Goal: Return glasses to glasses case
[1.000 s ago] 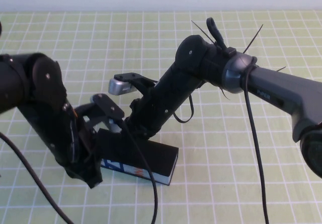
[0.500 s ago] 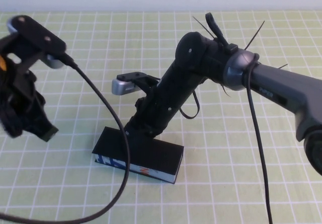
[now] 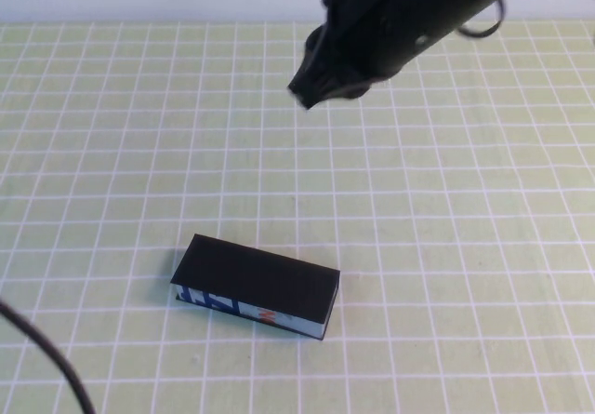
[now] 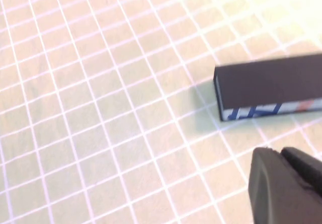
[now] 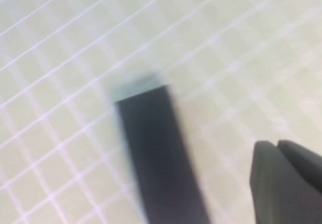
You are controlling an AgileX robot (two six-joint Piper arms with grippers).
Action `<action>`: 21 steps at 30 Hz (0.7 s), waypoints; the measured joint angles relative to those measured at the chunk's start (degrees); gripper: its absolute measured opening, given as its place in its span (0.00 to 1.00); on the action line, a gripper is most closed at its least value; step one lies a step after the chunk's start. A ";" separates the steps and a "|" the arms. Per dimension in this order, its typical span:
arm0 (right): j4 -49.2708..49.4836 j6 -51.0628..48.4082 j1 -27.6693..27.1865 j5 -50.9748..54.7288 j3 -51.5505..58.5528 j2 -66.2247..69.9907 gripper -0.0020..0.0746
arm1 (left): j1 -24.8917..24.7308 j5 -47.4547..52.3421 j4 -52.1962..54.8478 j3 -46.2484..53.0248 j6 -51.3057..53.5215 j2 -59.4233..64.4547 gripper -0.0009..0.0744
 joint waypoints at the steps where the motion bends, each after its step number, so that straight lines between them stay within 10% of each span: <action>1: -2.46 1.60 0.00 0.47 0.00 -2.39 0.00 | 0.00 -1.51 -0.15 2.17 -0.89 -2.31 0.01; 11: -9.55 7.39 0.00 4.36 8.29 -22.91 0.00 | 0.00 -14.47 -5.27 18.43 -3.07 -16.10 0.01; 21: -20.34 11.97 0.00 -18.88 47.82 -55.12 0.00 | 0.00 -24.65 -8.88 25.00 -3.49 -16.70 0.01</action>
